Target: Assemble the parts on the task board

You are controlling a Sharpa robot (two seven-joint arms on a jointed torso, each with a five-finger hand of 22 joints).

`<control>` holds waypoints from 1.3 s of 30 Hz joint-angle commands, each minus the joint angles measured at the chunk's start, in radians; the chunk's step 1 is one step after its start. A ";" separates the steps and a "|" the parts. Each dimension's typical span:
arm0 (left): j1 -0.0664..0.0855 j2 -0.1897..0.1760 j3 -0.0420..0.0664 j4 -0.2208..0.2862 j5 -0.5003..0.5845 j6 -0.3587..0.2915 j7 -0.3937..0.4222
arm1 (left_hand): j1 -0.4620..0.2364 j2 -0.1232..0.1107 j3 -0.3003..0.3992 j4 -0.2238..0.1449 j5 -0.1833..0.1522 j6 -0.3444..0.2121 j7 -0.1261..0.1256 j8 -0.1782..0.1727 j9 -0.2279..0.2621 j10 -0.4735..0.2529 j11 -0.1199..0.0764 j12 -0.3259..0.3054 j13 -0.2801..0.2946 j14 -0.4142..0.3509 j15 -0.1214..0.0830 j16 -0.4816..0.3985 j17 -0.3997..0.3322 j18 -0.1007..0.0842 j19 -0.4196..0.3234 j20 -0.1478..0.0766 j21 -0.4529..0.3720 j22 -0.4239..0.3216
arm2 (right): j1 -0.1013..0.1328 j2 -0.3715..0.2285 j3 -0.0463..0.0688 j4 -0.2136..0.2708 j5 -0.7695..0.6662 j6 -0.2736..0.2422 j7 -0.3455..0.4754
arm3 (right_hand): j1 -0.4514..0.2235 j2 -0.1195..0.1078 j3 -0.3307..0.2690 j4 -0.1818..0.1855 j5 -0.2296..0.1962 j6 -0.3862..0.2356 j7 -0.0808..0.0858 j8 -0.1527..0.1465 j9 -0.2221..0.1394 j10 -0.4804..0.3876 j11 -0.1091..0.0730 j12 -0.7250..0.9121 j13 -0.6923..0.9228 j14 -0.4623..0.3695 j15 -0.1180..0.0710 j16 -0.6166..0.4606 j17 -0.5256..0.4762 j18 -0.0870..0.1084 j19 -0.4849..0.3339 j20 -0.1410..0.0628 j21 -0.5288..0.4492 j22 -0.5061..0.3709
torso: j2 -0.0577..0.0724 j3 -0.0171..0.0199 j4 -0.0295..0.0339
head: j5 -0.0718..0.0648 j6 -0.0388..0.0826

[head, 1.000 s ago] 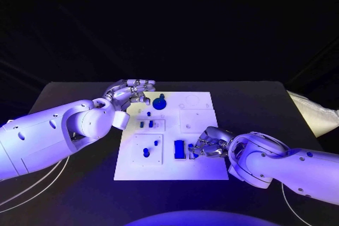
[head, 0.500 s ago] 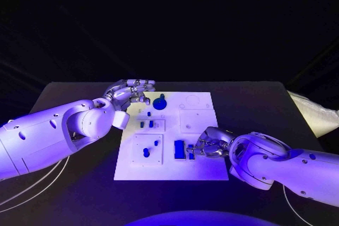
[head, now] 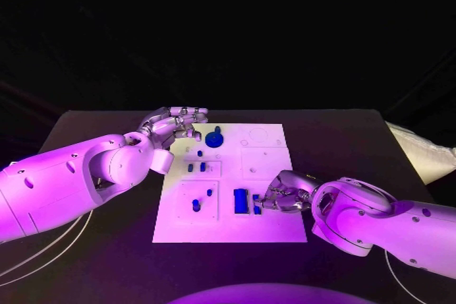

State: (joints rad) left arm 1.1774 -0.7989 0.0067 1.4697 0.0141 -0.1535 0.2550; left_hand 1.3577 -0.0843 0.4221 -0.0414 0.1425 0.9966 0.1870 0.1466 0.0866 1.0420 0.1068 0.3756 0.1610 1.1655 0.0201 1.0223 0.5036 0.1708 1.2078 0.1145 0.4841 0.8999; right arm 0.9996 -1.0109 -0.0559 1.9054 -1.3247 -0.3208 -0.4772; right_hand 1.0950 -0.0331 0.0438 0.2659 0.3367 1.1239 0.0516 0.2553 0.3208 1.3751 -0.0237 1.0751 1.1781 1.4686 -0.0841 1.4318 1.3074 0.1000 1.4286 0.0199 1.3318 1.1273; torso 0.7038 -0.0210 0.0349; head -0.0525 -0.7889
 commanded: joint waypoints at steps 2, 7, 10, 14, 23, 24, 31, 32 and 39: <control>0.000 0.002 0.000 0.000 -0.005 0.020 0.009 | 0.001 0.005 -0.003 -0.005 0.005 -0.010 0.000 0.004 -0.001 -0.007 0.000 0.006 0.002 -0.005 0.001 0.003 -0.001 0.010 0.000 0.004 -0.006 -0.001 | -0.001 -0.003 0.000 -0.005 -0.011 0.000 0.034 | 0.030 0.002 -0.003 -0.017 0.001 0.003 0.000 0.004 0.001 0.005 0.000 -0.009 -0.001 0.065 -0.006 0.003 0.059 -0.015 0.003 -0.002 0.004 -0.001 | -0.001 -0.0010 0.0012 | -0.002 0.001; -0.001 0.004 0.000 -0.005 -0.005 0.018 0.012 | 0.001 0.005 -0.003 -0.005 0.005 -0.010 0.000 0.004 -0.001 -0.007 0.000 0.006 0.002 -0.005 0.001 0.003 -0.001 0.010 0.000 0.004 -0.006 -0.001 | 0.019 -0.016 0.002 -0.041 0.168 -0.007 0.149 | 0.065 -0.008 -0.020 -0.033 0.010 -0.064 0.025 -0.033 -0.013 -0.050 0.019 -0.106 -0.070 0.061 0.007 -0.009 0.044 -0.009 -0.014 0.002 -0.021 -0.042 | -0.005 -0.0006 0.0012 | -0.006 0.015; -0.005 0.006 0.000 -0.010 -0.005 0.015 0.015 | 0.001 0.005 -0.003 -0.005 0.005 -0.010 0.000 0.004 -0.001 -0.007 0.000 0.006 0.002 -0.005 0.001 0.003 -0.001 0.010 0.000 0.004 -0.006 -0.001 | 0.047 -0.023 0.003 -0.073 0.319 0.003 0.228 | 0.085 -0.005 -0.028 -0.042 0.004 -0.104 0.042 -0.056 -0.022 -0.094 0.034 -0.180 -0.123 0.058 0.020 -0.016 0.037 -0.005 -0.026 0.013 -0.037 -0.068 | -0.013 -0.0001 0.0002 | -0.007 0.019; -0.011 0.013 0.000 -0.021 -0.002 0.009 0.022 | 0.000 0.005 -0.004 -0.006 0.005 -0.011 0.000 0.006 -0.002 -0.010 0.000 0.009 0.002 -0.006 0.002 0.004 -0.003 0.010 0.000 0.004 -0.007 -0.002 | 0.094 -0.034 0.004 -0.118 0.491 -0.002 0.348 | 0.096 0.001 -0.040 -0.047 -0.013 -0.121 0.051 -0.065 -0.025 -0.119 0.043 -0.220 -0.154 0.053 0.028 -0.032 0.017 0.001 -0.038 0.022 -0.058 -0.100 | -0.025 -0.0006 0.0038 | -0.015 0.023; -0.015 0.023 0.000 -0.048 0.008 -0.048 0.053 | -0.003 0.006 -0.008 -0.007 0.001 -0.017 0.004 0.018 -0.005 -0.024 0.007 0.025 0.001 -0.077 0.010 -0.038 -0.033 0.008 -0.056 0.010 -0.042 -0.017 | 0.161 0.007 0.004 -0.279 0.871 -0.058 0.637 | 0.223 0.060 0.001 -0.126 -0.086 -0.157 0.082 -0.089 -0.032 -0.271 0.074 -0.581 -0.457 -0.119 0.053 -0.603 -0.576 0.086 -0.250 0.050 -0.495 -0.652 | -0.056 0.0020 0.0006 | -0.015 0.034; -0.016 0.026 0.000 -0.055 0.008 -0.059 0.059 | -0.001 0.005 -0.005 -0.009 0.002 -0.017 0.007 0.021 -0.005 -0.032 0.012 0.025 -0.001 -0.127 0.017 -0.075 -0.052 0.005 -0.099 0.014 -0.068 -0.027 | 0.164 0.020 0.004 -0.305 0.900 -0.058 0.665 | 0.245 0.060 0.015 -0.140 -0.099 -0.164 0.086 -0.094 -0.035 -0.293 0.079 -0.629 -0.500 -0.151 0.059 -0.696 -0.649 0.084 -0.261 0.055 -0.534 -0.677 | -0.062 0.0023 0.0012 | -0.014 0.034; -0.017 0.044 -0.005 -0.103 0.012 -0.123 0.093 | -0.020 0.006 0.015 0.008 -0.002 -0.052 0.023 0.026 -0.016 -0.106 0.047 -0.027 -0.055 -0.310 0.088 -0.370 -0.218 -0.019 -0.349 0.065 -0.262 -0.150 | 0.171 0.129 0.007 -0.475 1.049 -0.015 0.791 | 0.291 0.048 0.094 -0.177 -0.148 -0.195 0.129 -0.146 -0.078 -0.338 0.139 -0.872 -0.774 -0.312 0.130 -1.037 -0.820 0.078 -0.379 0.117 -0.816 -0.850 | -0.100 0.0012 -0.0018 | -0.012 0.060; -0.017 0.047 -0.005 -0.111 0.015 -0.131 0.097 | -0.024 0.001 0.014 0.010 -0.003 -0.055 0.022 0.027 -0.016 -0.111 0.049 -0.037 -0.066 -0.307 0.097 -0.406 -0.239 -0.017 -0.358 0.073 -0.281 -0.170 | 0.171 0.147 0.007 -0.501 1.076 -0.011 0.802 | 0.294 0.049 0.108 -0.182 -0.149 -0.194 0.130 -0.153 -0.084 -0.335 0.143 -0.887 -0.802 -0.334 0.139 -1.077 -0.846 0.077 -0.397 0.128 -0.853 -0.872 | -0.105 0.0014 -0.0017 | -0.011 0.065; -0.022 0.071 -0.008 -0.167 0.038 -0.179 0.122 | -0.028 -0.009 0.018 0.022 -0.006 -0.072 0.022 0.005 -0.021 -0.098 0.063 -0.123 -0.100 -0.252 0.119 -0.674 -0.361 0.013 -0.393 0.140 -0.404 -0.337 | 0.166 0.262 0.015 -0.671 1.195 0.048 0.865 | 0.259 0.002 0.216 -0.254 -0.158 -0.192 0.139 -0.192 -0.155 -0.316 0.173 -0.983 -1.023 -0.380 0.189 -1.316 -1.060 0.081 -0.411 0.192 -1.084 -1.026 | -0.130 0.0103 -0.0018 | -0.004 0.096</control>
State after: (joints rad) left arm 1.1560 -0.7330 -0.0016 1.3108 0.0315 -0.2844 0.3325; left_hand 1.3337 -0.0897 0.4417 -0.0247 0.1425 0.9323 0.2089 0.1542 0.0666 0.9418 0.1681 0.2586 0.0621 0.9071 0.1396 0.3645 0.1496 0.1708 0.8133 0.2489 0.0860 0.5745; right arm 1.1683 -0.7551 -0.0416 1.2502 -0.2317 -0.3344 0.3054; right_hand 1.3540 -0.0206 0.2571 0.0200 0.1812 0.9379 0.1911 0.0653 0.1696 1.0603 0.1450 0.0976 0.1662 1.0909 0.1003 0.1274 0.2597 0.1776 1.0170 0.2069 0.2599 0.1095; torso 0.5888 -0.0144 0.0336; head -0.0573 -0.7023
